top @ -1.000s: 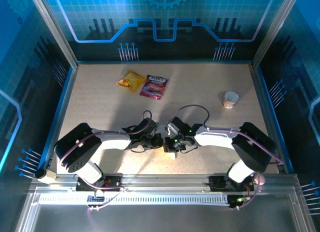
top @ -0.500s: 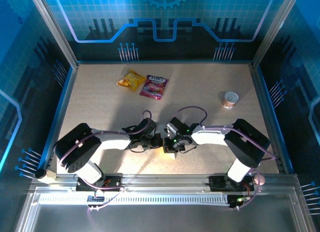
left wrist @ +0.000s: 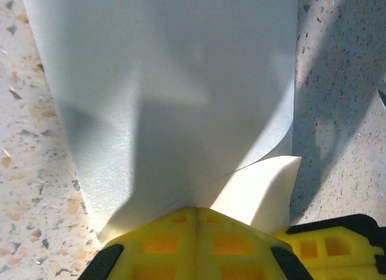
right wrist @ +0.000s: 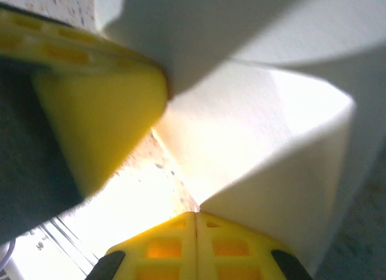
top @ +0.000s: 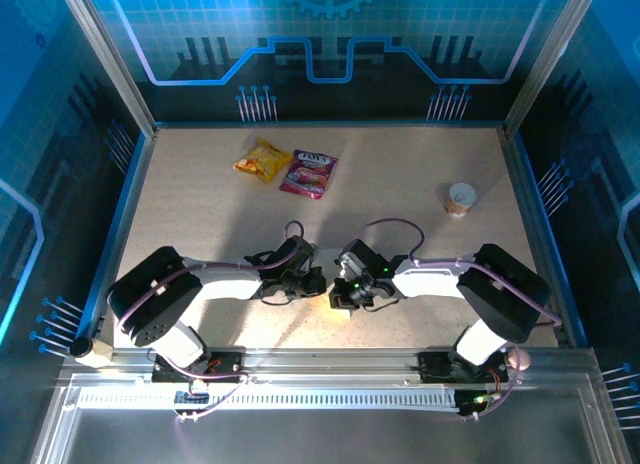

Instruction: Fold a paper plane with a square sheet of paper (fold left side to right side)

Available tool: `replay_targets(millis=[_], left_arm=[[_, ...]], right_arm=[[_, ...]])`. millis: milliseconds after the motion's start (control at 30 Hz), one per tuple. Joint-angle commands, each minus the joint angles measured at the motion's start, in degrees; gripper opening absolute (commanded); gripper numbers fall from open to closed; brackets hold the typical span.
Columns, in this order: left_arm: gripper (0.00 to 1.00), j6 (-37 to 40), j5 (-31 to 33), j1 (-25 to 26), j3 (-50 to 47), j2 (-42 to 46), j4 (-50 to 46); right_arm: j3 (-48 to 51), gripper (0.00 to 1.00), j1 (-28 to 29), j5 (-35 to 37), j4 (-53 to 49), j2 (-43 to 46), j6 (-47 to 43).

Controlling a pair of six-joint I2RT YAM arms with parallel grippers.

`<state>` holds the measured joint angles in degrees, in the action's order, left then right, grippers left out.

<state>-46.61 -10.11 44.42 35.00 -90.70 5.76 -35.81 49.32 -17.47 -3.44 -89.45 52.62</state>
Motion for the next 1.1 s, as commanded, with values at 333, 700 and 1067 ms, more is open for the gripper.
replay_targets(millis=[333, 700, 1067], left_arm=[[0.07, -1.64, -0.27, 0.49, 2.31, -0.35, -5.59], [0.52, -0.06, 1.86, -4.06, 3.56, 10.86, -12.27], [0.59, -1.16, -0.35, -10.75, -5.24, 18.19, -12.22]], right_arm=[[0.18, 0.01, -2.95, -3.60, -8.60, 10.22, -3.15], [-7.83, 0.30, -7.26, 4.88, -17.51, 7.78, -21.47], [-10.82, 0.31, -8.63, 2.27, -14.25, 0.27, -26.90]])
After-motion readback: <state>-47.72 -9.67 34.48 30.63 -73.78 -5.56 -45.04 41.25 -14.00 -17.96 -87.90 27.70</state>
